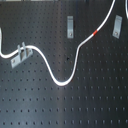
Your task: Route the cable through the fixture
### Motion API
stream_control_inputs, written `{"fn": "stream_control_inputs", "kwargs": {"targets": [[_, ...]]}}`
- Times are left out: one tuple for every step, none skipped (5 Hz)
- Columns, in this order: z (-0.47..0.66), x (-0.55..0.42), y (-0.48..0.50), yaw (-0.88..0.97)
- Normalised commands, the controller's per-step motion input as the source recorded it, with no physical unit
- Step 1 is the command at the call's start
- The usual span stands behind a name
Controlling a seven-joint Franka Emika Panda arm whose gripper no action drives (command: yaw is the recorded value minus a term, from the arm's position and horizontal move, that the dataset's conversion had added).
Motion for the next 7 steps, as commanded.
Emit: {"fn": "stream_control_inputs", "kwargs": {"targets": [[0.0, 0.001, 0.046, 0.0], [0.0, -0.02, 0.0, 0.0], [-0.04, -0.287, 0.235, 0.0], [-0.01, -0.34, 0.365, 0.0], [0.0, -0.087, 0.26, -0.06], [0.0, -0.133, 0.203, -0.01], [0.0, -0.12, 0.402, 0.0]]}}
